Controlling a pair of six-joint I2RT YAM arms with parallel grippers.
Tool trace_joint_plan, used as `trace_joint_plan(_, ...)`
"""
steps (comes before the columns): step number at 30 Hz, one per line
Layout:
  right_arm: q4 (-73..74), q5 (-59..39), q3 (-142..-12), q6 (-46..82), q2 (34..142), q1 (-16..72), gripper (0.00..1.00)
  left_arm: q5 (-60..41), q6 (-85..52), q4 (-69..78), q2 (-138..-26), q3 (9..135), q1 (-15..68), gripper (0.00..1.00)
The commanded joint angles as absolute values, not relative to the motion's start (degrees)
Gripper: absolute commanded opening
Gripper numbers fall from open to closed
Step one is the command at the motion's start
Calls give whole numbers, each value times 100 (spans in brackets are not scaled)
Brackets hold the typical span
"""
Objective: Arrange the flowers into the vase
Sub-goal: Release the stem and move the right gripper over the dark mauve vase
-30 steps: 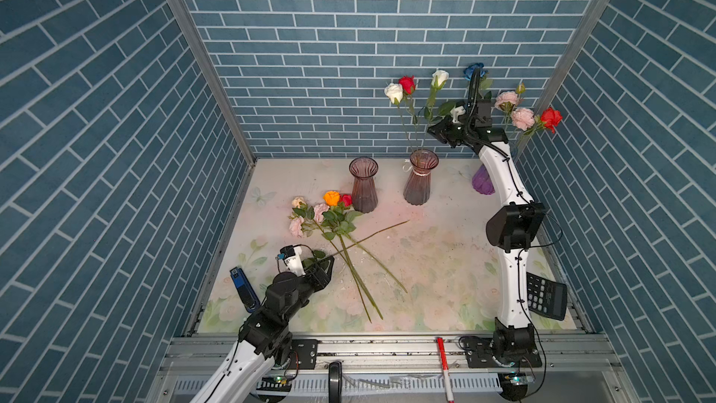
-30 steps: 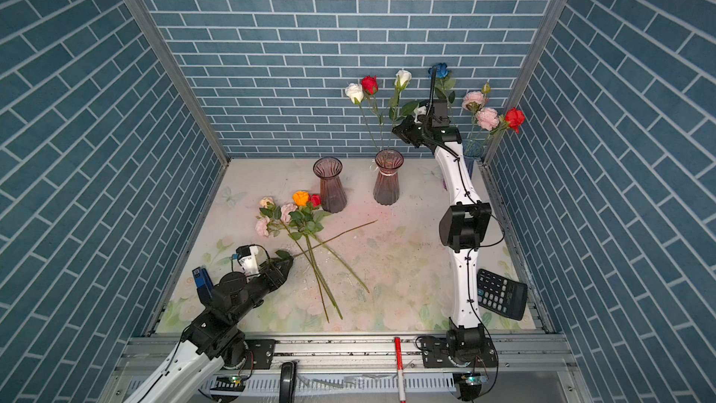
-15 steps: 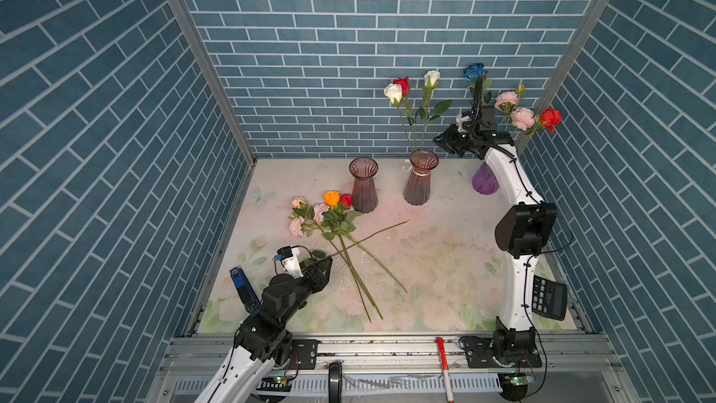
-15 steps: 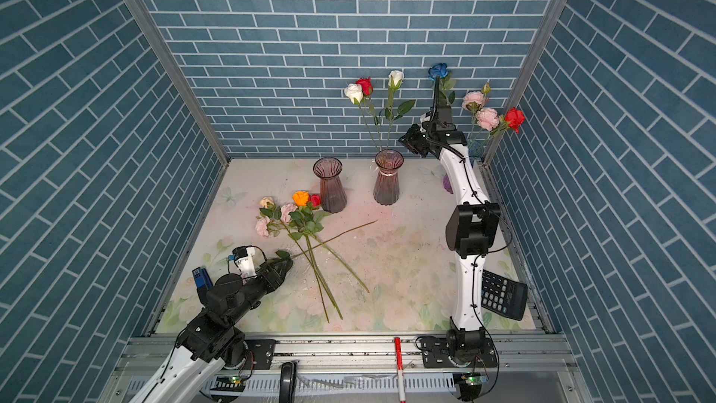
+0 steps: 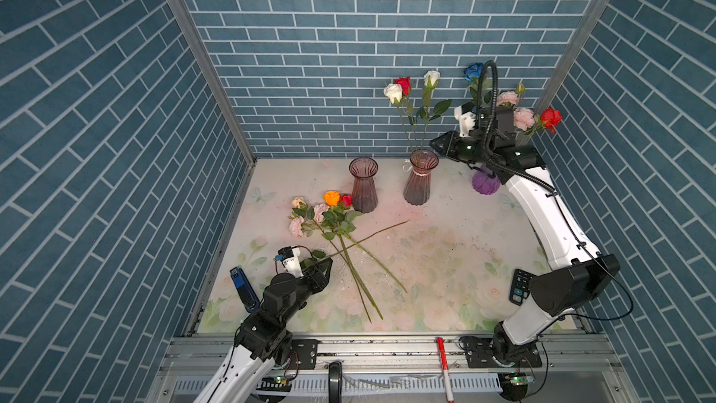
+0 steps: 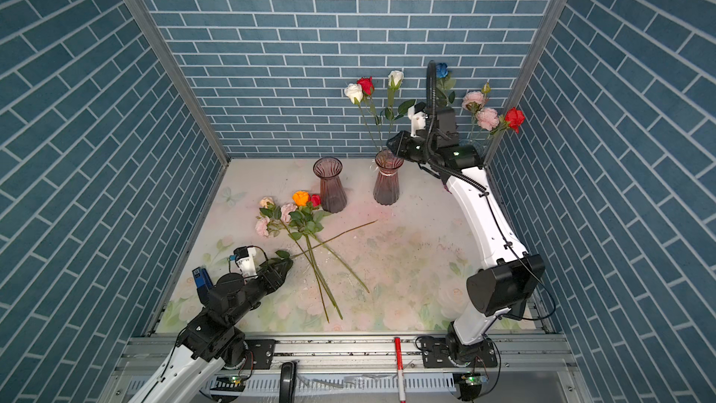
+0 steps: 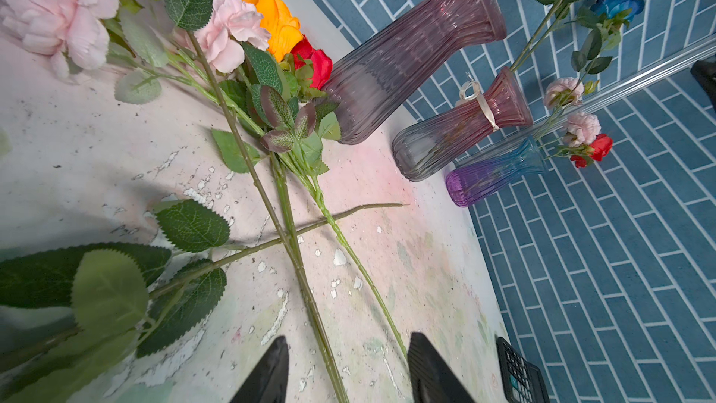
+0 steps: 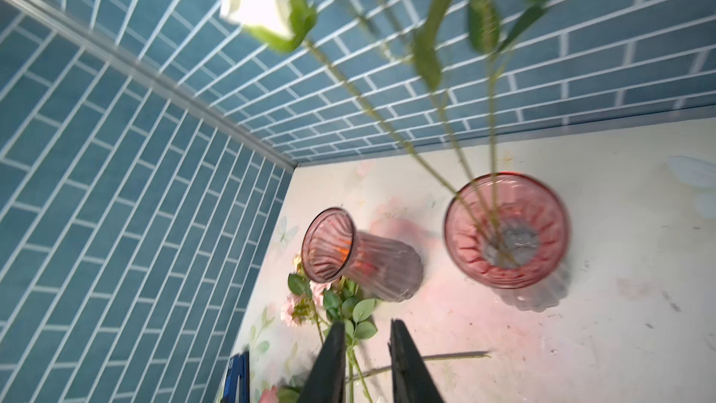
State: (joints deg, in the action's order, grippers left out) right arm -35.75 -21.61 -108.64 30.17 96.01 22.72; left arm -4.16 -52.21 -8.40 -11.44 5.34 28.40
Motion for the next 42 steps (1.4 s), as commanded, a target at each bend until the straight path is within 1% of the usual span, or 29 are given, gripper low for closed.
trace_joint_plan(1,-3767,-1975,-10995,2718,10102,2764,28,-430,-5170,-771,-1114,627,2803,52)
trace_joint_plan(7,-4003,-1492,-11780,2823,11017,3434,35,-357,-5199,-1158,-636,599,2803,52)
trace_joint_plan(10,-4338,-919,-12354,2734,11451,3655,37,-325,-5219,-1332,-405,587,2800,52)
trace_joint_plan(16,-4716,-327,-13183,2826,12066,3830,38,-325,-5177,-1424,-303,606,2803,52)
trace_joint_plan(18,-4812,-290,-13423,2888,12265,3836,38,-343,-5159,-1390,-332,614,2801,52)
trace_joint_plan(30,-5235,-271,-15415,3070,13924,3837,33,-395,-5123,-1336,-352,615,2804,52)
trace_joint_plan(37,-5124,-211,-15385,3252,14124,3852,29,-404,-5109,-1388,-290,615,2804,52)
trace_joint_plan(42,-5095,-259,-15231,3226,14050,3857,19,-402,-5108,-1371,-294,615,2799,52)
